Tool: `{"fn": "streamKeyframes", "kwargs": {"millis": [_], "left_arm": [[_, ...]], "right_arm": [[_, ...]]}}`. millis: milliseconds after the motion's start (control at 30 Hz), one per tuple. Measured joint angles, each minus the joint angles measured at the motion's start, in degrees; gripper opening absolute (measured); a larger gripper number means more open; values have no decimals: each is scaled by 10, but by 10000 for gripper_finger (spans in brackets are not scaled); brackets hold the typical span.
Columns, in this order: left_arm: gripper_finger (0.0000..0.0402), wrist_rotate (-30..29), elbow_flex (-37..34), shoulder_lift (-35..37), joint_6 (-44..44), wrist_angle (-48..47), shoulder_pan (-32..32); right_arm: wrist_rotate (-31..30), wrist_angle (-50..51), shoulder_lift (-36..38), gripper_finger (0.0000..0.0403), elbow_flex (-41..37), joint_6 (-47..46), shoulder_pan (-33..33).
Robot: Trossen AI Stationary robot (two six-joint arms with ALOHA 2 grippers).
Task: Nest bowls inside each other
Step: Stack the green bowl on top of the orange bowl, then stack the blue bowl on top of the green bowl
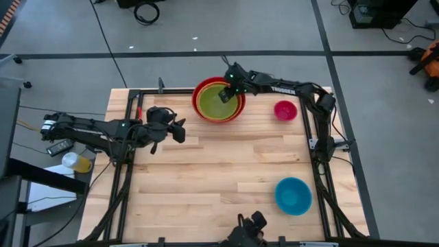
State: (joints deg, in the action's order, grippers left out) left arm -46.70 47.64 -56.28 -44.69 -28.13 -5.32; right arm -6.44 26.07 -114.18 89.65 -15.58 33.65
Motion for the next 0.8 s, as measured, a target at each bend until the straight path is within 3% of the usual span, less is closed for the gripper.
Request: {"fn": "streamKeyframes", "kwargs": {"millis": [200, 433, 633, 800], "left_arm": [[221, 14, 0, -3, -25, -15, -13], [208, 35, 0, -4, -15, -44, -27], [208, 80, 0, -4, 60, -16, -25], [208, 124, 0, -17, 116, 35, -27]], "right_arm": [[-43, 46, 43, 231, 3, -19, 0], [3, 203, 151, 231, 4, -15, -25], [39, 353, 215, 218, -11, 18, -119], [76, 379, 266, 209, -112, -29, -246]]}}
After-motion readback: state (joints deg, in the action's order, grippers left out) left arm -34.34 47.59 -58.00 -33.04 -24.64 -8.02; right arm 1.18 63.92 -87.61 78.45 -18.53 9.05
